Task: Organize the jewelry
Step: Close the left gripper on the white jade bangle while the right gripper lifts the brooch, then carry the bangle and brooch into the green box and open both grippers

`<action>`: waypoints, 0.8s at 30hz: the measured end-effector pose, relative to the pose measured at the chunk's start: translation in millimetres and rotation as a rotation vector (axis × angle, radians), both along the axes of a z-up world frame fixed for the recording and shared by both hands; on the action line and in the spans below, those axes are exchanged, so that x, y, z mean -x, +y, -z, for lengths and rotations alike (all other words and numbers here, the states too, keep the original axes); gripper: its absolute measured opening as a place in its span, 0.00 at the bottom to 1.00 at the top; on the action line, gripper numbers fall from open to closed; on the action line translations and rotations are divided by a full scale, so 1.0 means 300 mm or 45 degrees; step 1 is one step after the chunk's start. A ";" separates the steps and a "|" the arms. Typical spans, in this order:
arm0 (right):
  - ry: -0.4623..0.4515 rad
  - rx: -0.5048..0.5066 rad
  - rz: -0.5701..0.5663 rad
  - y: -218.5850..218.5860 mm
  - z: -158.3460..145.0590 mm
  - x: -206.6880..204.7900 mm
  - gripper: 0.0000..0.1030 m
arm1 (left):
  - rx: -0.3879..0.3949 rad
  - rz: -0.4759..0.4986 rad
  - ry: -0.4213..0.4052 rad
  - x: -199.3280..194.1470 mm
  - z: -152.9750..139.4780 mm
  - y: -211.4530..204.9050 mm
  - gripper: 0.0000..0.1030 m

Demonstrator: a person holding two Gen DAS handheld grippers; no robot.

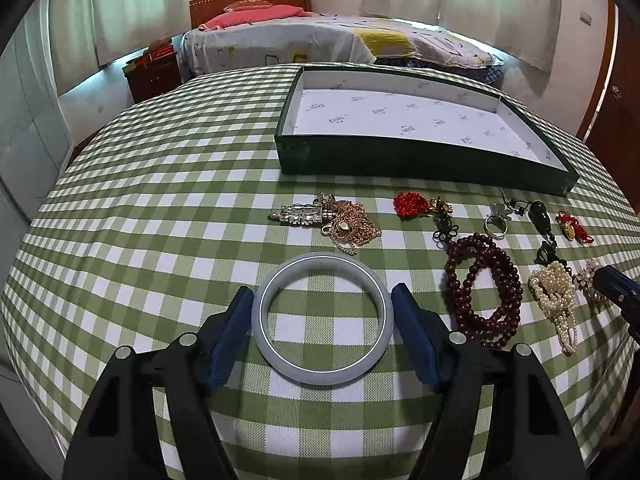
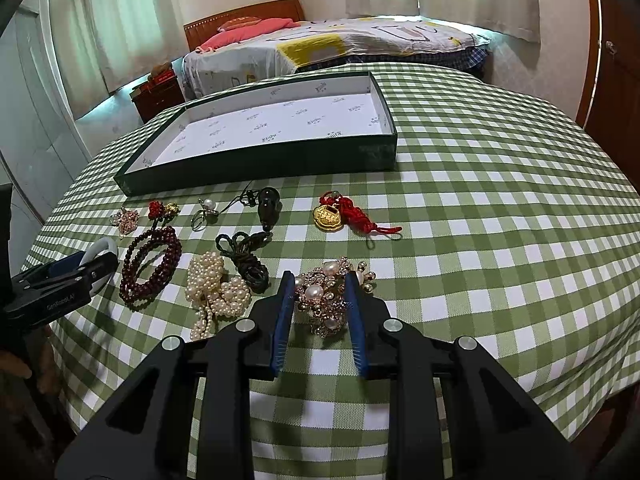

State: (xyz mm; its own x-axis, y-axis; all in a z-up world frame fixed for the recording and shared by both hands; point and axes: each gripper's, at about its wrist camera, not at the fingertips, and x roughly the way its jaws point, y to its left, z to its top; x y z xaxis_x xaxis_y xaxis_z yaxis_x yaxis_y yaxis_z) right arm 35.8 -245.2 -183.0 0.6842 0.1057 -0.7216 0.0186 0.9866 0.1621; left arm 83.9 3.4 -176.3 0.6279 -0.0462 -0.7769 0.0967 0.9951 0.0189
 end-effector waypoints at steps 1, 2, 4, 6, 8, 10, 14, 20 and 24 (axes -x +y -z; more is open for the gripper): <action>-0.001 0.000 0.001 0.000 -0.001 -0.001 0.24 | 0.001 0.000 0.000 0.000 0.000 0.002 0.66; -0.003 0.000 0.001 0.000 -0.002 -0.001 0.24 | 0.003 -0.001 0.000 -0.001 0.000 0.002 0.66; -0.008 0.000 0.003 0.000 -0.005 -0.003 0.24 | 0.011 -0.003 0.000 0.000 -0.002 0.003 0.66; -0.013 -0.002 0.003 0.000 -0.010 -0.002 0.24 | 0.011 -0.004 -0.004 0.002 -0.004 0.002 0.66; -0.028 -0.001 0.005 0.001 -0.021 0.000 0.24 | 0.013 -0.005 -0.013 0.012 -0.011 0.000 0.66; -0.043 0.009 0.003 0.005 -0.035 0.002 0.24 | 0.019 -0.005 -0.026 0.019 -0.023 -0.003 0.66; -0.070 0.010 -0.001 0.007 -0.063 0.004 0.24 | 0.027 0.000 -0.057 0.029 -0.056 -0.005 0.66; -0.126 -0.001 -0.004 0.005 -0.128 -0.013 0.24 | 0.072 0.006 -0.097 0.013 -0.134 -0.012 0.66; -0.177 -0.002 -0.011 0.007 -0.184 -0.044 0.24 | 0.109 0.027 -0.139 -0.025 -0.201 -0.026 0.66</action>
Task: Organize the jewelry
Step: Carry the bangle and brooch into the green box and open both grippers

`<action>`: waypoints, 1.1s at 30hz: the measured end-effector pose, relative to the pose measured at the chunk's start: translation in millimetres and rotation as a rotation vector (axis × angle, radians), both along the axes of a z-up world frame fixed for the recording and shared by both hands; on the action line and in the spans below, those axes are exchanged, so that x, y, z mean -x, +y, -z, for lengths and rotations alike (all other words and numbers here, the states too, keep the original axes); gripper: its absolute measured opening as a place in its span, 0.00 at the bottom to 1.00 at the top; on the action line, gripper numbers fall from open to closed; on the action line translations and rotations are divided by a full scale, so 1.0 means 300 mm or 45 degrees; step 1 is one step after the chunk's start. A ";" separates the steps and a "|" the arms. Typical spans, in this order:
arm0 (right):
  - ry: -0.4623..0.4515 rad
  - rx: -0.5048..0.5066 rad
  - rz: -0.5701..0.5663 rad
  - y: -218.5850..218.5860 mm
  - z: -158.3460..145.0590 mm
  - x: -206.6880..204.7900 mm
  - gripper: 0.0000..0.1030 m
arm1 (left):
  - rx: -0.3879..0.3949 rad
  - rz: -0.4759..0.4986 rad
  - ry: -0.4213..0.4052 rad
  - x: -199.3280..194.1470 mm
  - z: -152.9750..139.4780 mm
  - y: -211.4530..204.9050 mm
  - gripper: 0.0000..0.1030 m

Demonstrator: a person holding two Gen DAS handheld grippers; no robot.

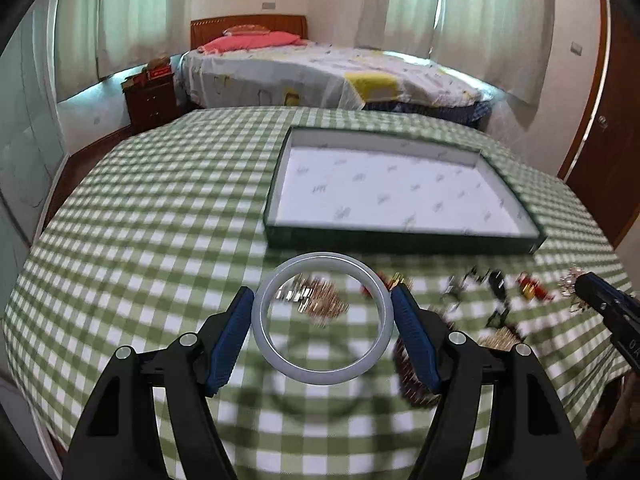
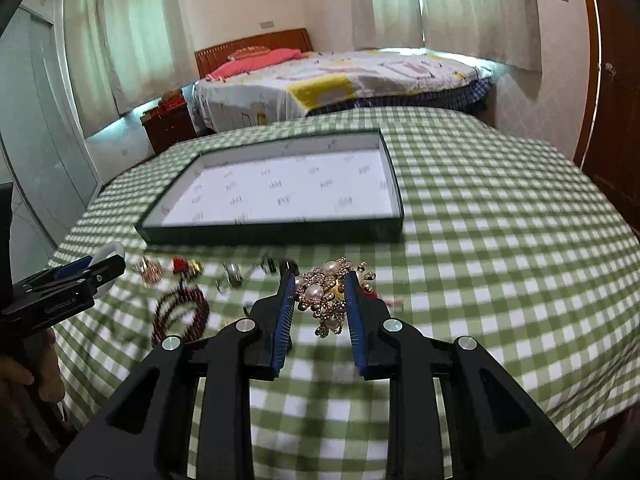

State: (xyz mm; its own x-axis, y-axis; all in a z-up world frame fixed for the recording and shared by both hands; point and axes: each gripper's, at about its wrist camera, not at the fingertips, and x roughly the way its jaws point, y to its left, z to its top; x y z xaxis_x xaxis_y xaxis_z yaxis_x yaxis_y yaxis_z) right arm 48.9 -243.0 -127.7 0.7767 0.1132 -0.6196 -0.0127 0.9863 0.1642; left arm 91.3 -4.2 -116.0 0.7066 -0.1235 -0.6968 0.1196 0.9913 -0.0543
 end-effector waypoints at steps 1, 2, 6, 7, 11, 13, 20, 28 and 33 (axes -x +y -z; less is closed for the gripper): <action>-0.015 0.002 -0.002 0.001 -0.016 -0.011 0.24 | 0.004 0.004 -0.008 -0.010 -0.013 -0.004 0.66; -0.030 0.001 -0.003 0.002 -0.033 -0.026 0.24 | 0.007 0.009 -0.019 -0.020 -0.027 -0.007 0.66; -0.083 0.002 -0.004 0.003 -0.085 -0.085 0.24 | 0.003 0.028 -0.073 -0.076 -0.081 -0.039 0.66; -0.094 0.003 -0.004 0.001 -0.095 -0.098 0.24 | 0.003 0.033 -0.087 -0.096 -0.094 -0.049 0.66; -0.147 0.009 -0.008 -0.001 -0.144 -0.171 0.24 | 0.006 0.035 -0.145 -0.173 -0.147 -0.075 0.66; -0.175 0.005 -0.008 -0.004 -0.170 -0.208 0.24 | 0.015 0.031 -0.173 -0.218 -0.173 -0.085 0.66; -0.239 0.016 -0.004 -0.009 -0.212 -0.310 0.24 | 0.030 0.025 -0.244 -0.324 -0.218 -0.123 0.66; -0.097 0.007 0.008 -0.016 -0.058 -0.408 0.24 | 0.004 0.013 -0.087 -0.393 -0.048 -0.123 0.66; 0.018 0.004 0.017 -0.024 0.045 -0.458 0.24 | -0.029 0.012 0.024 -0.436 0.060 -0.124 0.66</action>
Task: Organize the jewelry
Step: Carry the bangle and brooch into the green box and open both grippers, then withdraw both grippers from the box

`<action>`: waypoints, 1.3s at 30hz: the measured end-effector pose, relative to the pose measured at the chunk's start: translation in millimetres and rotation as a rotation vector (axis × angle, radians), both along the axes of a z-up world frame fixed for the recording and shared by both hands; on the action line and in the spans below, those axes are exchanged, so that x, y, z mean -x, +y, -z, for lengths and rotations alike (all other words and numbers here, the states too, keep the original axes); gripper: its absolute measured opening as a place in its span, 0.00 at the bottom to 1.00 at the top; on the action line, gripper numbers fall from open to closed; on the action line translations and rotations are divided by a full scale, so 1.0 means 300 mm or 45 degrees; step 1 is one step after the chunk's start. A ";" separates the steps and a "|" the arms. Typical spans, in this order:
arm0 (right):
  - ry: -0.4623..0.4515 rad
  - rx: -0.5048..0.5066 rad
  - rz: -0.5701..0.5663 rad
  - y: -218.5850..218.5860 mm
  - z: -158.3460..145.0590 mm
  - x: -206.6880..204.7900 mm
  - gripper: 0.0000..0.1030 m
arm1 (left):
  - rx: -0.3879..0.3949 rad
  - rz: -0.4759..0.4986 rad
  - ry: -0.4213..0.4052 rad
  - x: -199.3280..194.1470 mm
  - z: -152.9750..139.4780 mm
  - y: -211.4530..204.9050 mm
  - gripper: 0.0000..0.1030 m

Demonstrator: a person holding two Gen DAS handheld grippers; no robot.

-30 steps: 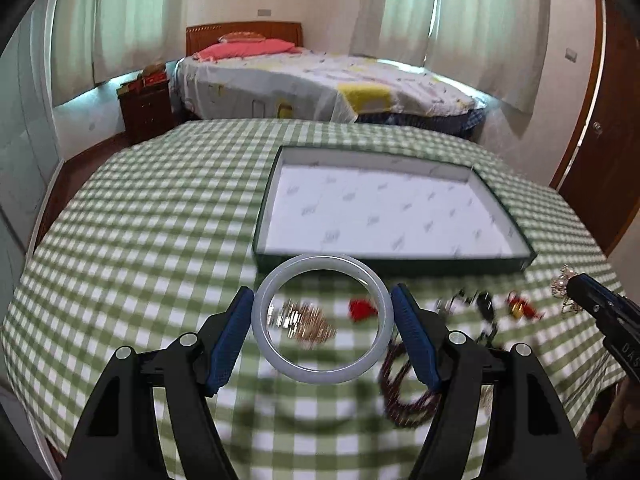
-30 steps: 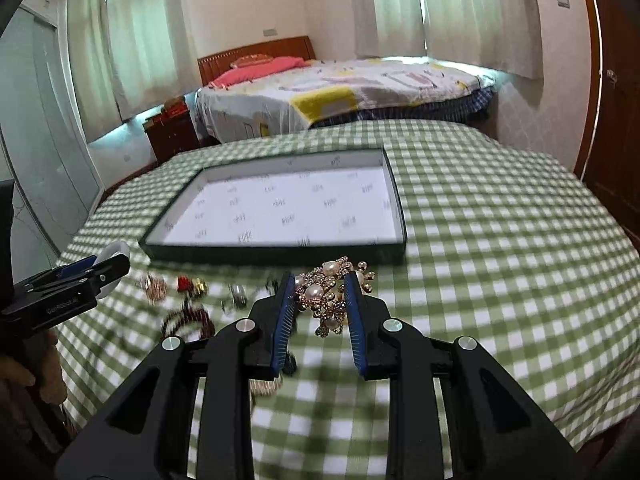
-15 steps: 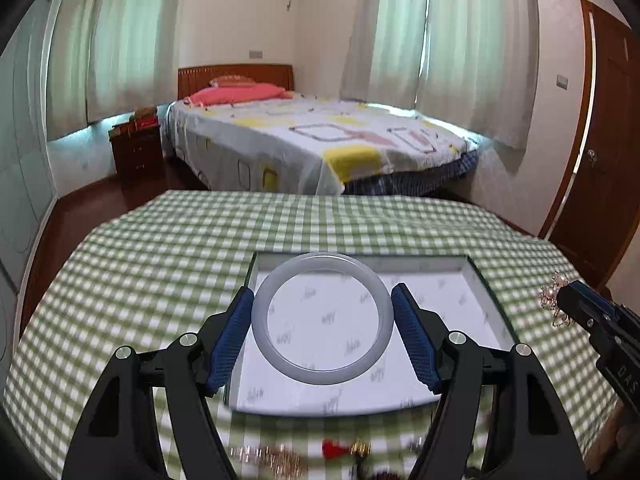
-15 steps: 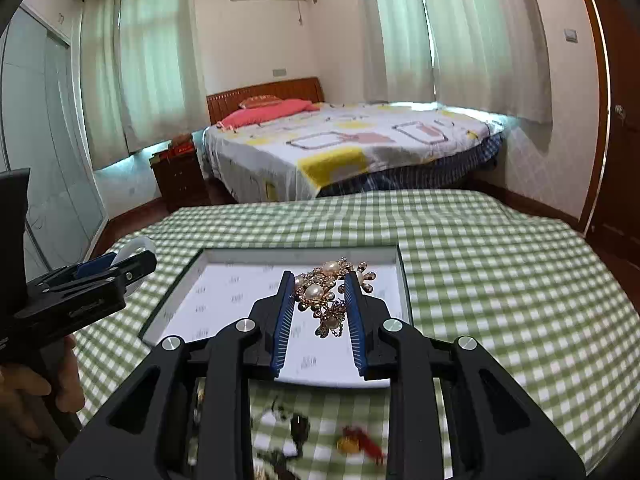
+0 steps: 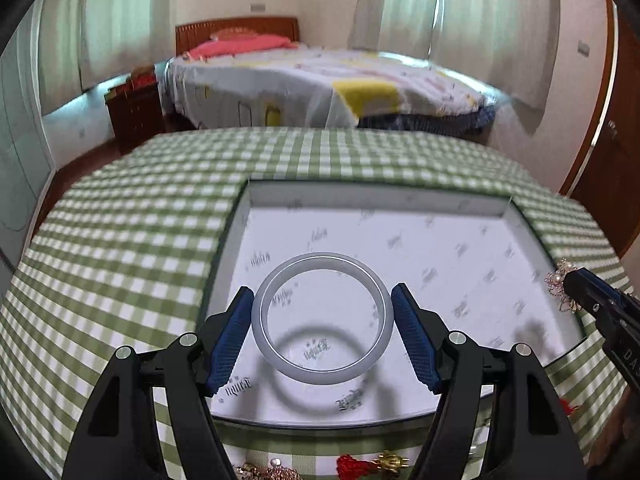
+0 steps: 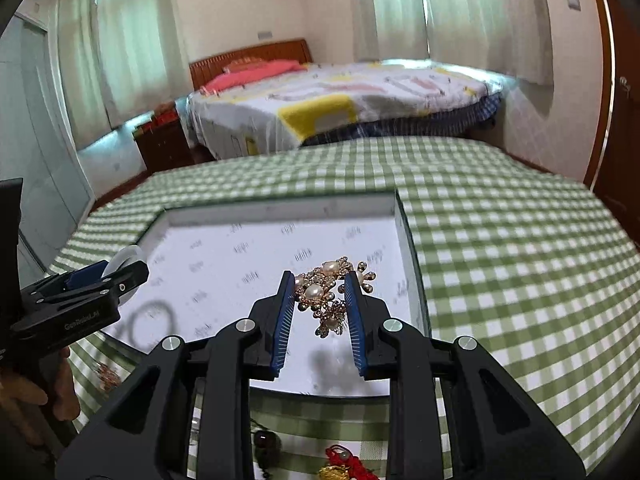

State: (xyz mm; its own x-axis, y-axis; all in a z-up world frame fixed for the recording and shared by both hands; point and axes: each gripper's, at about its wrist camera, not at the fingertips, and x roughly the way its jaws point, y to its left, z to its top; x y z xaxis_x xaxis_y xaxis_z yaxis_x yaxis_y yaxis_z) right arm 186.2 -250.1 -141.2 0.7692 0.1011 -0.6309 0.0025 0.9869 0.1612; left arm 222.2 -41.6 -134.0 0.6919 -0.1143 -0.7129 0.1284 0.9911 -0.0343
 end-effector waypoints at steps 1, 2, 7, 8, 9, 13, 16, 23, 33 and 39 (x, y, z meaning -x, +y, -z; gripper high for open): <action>0.015 0.000 0.000 -0.001 0.015 -0.004 0.24 | -0.005 0.000 0.013 -0.005 0.014 0.001 0.67; 0.030 0.000 0.001 0.001 0.028 -0.009 0.24 | -0.010 0.000 0.031 -0.012 0.031 0.000 0.67; 0.106 -0.003 0.003 -0.003 0.089 -0.038 0.24 | -0.014 -0.005 0.088 -0.026 0.080 0.001 0.67; 0.118 -0.006 0.004 -0.004 0.097 -0.043 0.24 | -0.014 -0.004 0.097 -0.027 0.087 -0.001 0.67; 0.134 -0.011 0.004 -0.007 0.107 -0.050 0.24 | -0.015 -0.003 0.104 -0.027 0.092 -0.003 0.67; 0.149 -0.006 0.007 -0.007 0.121 -0.053 0.25 | -0.048 0.000 0.105 -0.026 0.104 -0.015 0.67; 0.149 -0.008 0.004 -0.003 0.123 -0.054 0.25 | -0.060 -0.007 0.107 -0.027 0.108 -0.017 0.67; 0.139 -0.043 0.008 -0.020 0.114 -0.039 0.36 | -0.054 0.000 0.099 -0.022 0.110 -0.028 0.74; 0.097 -0.040 -0.002 -0.018 0.056 0.063 0.36 | -0.051 0.004 0.068 0.024 0.072 -0.019 0.74; 0.081 -0.042 -0.017 -0.015 0.021 0.164 0.36 | -0.048 0.019 0.020 0.116 0.023 -0.005 0.74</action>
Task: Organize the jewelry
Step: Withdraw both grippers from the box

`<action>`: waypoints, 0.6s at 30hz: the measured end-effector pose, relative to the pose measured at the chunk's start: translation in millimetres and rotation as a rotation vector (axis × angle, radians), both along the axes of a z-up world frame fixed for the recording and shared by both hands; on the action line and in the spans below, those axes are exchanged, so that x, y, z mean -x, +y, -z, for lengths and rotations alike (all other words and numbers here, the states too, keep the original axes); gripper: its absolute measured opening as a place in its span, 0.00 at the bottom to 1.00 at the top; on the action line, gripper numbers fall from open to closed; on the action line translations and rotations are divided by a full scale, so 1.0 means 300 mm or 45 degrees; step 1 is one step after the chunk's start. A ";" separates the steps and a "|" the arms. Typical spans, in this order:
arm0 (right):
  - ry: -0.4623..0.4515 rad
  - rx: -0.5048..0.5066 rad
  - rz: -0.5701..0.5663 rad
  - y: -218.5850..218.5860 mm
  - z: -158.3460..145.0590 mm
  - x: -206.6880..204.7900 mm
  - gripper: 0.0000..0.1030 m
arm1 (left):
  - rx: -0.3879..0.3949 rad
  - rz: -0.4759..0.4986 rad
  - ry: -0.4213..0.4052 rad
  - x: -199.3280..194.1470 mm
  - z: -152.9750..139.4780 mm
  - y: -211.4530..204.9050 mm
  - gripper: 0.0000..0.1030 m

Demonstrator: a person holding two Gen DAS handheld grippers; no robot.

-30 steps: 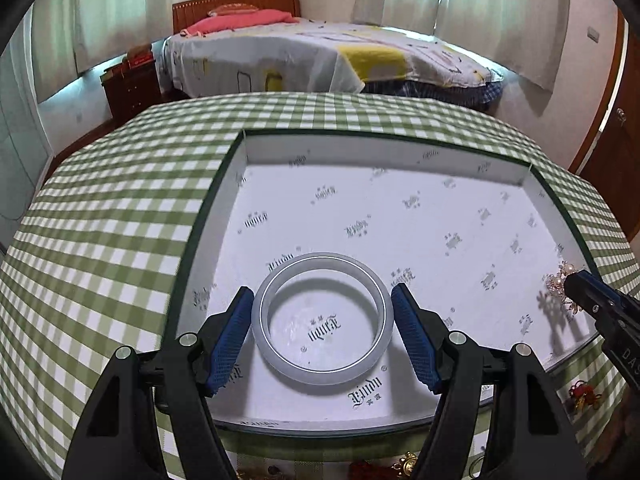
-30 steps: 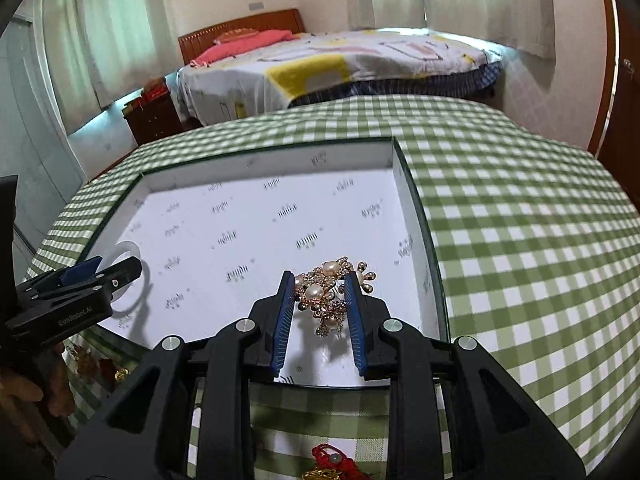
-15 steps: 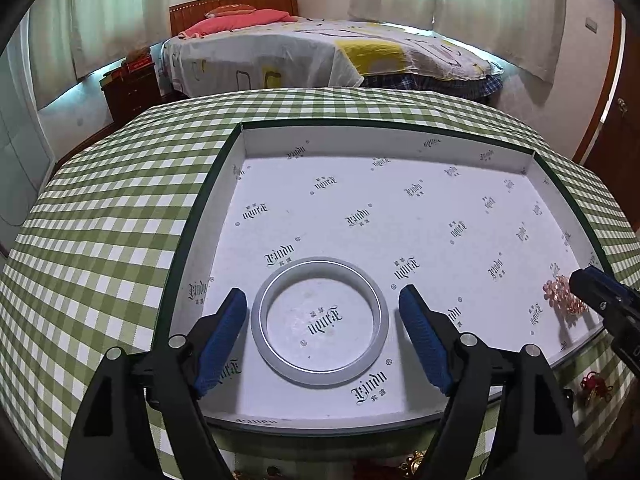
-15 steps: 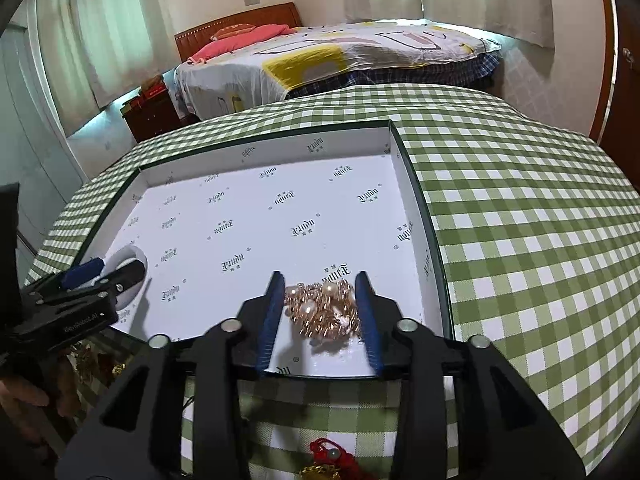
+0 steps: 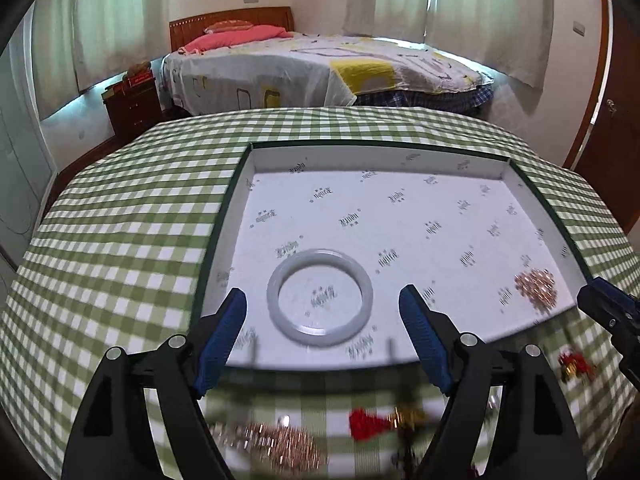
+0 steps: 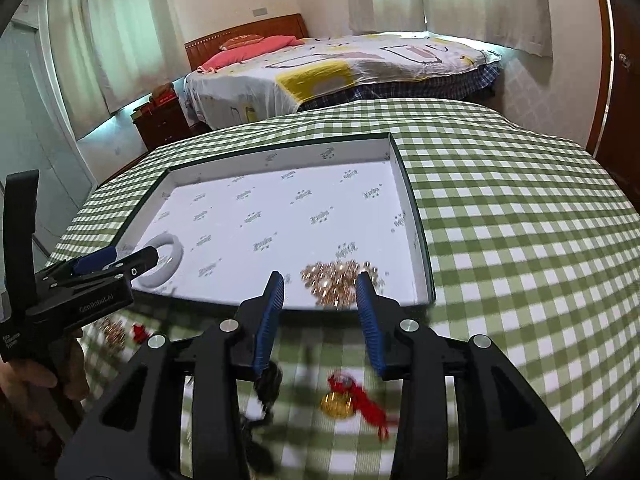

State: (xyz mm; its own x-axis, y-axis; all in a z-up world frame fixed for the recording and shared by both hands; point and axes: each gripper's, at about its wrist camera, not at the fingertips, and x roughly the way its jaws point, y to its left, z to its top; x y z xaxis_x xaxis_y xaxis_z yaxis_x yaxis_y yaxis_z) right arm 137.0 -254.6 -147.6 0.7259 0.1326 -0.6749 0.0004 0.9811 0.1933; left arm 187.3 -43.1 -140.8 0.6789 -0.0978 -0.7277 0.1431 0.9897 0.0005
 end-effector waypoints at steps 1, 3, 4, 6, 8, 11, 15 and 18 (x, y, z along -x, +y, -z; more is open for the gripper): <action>-0.002 0.005 -0.005 0.003 -0.005 0.026 0.36 | 0.008 -0.001 -0.004 0.027 -0.007 0.008 0.74; -0.002 0.009 -0.012 0.009 -0.011 0.063 0.36 | 0.014 -0.007 -0.006 0.069 -0.015 0.020 0.74; -0.001 0.010 -0.015 0.012 -0.012 0.077 0.36 | 0.017 -0.011 -0.007 0.089 -0.018 0.027 0.74; -0.002 0.011 -0.026 0.022 -0.014 0.114 0.36 | 0.019 -0.017 -0.008 0.131 -0.022 0.042 0.74; -0.003 0.012 -0.037 0.033 -0.014 0.144 0.36 | 0.015 -0.021 -0.009 0.162 -0.025 0.048 0.74; 0.005 0.006 -0.064 0.056 -0.007 0.182 0.36 | 0.008 -0.035 -0.009 0.222 -0.029 0.076 0.74; 0.005 0.009 -0.107 0.104 0.006 0.234 0.36 | 0.004 -0.060 0.002 0.287 -0.023 0.113 0.74; 0.008 0.014 -0.138 0.137 0.022 0.266 0.36 | 0.008 -0.075 0.010 0.326 -0.018 0.142 0.74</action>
State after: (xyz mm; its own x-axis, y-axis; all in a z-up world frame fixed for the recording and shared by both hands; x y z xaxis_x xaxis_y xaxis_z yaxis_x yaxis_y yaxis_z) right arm 57.3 -213.5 -154.2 0.7034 0.2028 -0.6813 -0.1044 0.9775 0.1832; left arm 89.3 -0.4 -135.4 0.6781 -0.0626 -0.7323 0.0846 0.9964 -0.0068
